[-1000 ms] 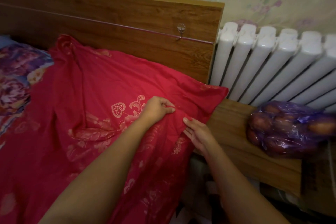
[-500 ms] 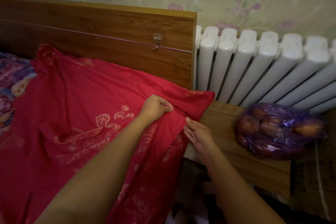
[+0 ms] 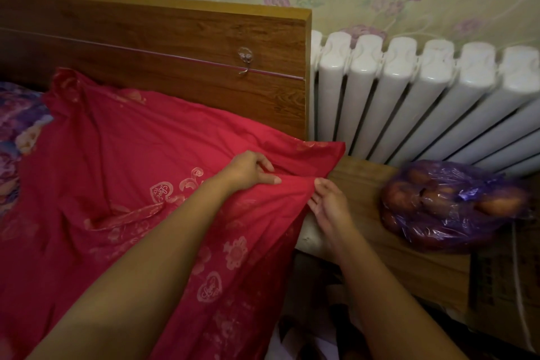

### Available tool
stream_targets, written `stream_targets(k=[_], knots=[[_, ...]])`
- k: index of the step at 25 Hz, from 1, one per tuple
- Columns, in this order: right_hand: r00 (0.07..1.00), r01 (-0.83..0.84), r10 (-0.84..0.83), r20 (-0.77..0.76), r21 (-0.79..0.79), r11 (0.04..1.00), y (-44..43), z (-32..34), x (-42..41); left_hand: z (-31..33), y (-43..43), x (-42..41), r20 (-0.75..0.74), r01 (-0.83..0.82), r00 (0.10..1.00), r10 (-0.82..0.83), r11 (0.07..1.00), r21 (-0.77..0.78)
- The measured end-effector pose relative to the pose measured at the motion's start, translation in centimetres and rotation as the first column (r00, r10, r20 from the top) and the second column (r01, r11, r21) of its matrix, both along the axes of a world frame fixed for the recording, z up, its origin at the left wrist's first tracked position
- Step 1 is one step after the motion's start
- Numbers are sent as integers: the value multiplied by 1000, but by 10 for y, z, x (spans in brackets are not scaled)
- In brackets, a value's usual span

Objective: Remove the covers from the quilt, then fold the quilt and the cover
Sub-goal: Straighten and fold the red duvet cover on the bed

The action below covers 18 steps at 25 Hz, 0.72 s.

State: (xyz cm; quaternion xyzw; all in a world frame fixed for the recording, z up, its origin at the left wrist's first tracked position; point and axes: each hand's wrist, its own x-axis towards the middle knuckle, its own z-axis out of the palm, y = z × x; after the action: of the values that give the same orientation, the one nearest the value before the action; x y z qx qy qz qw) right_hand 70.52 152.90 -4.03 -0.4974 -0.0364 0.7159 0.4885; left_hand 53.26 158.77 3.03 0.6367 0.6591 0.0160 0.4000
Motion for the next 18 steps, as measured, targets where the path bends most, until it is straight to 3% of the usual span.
stream_targets(k=[3, 6, 7, 9, 11, 14, 15, 16, 17, 18], knots=[[975, -21, 6, 223, 65, 998, 9, -8, 21, -5, 2, -8, -251, 280, 909, -333, 933, -224], [960, 43, -58, 275, 62, 997, 10, -27, 44, -14, 9, -45, -372, 271, 830, -415, 884, -382], [958, 34, -51, 283, 63, 997, 9, -33, 47, -15, 12, -55, -365, 237, 859, -359, 911, -336], [962, 18, -41, 269, 87, 996, 13, -39, 50, -12, 19, -53, -265, 162, 949, -169, 986, -47], [982, 45, -64, 178, 108, 993, 26, -38, 59, -8, 40, -21, -210, 131, 974, -82, 963, 236], [990, -118, 105, 90, 146, 982, 41, -37, 87, -5, 70, 24, -239, 124, 970, -37, 925, 360], [954, -268, 244, 176, 131, 954, 43, -36, 96, -8, 76, 27, -254, 101, 967, -6, 926, 363], [846, -446, 394, 361, 72, 892, 45, -35, 102, -11, 77, 26, -272, 79, 962, 26, 926, 368], [625, -600, 504, 596, -46, 799, 50, -36, 106, -13, 76, 25, -286, 57, 957, 57, 925, 375], [342, -664, 515, 786, -186, 724, 59, -39, 109, -16, 76, 23, -296, 48, 952, 73, 924, 380]])
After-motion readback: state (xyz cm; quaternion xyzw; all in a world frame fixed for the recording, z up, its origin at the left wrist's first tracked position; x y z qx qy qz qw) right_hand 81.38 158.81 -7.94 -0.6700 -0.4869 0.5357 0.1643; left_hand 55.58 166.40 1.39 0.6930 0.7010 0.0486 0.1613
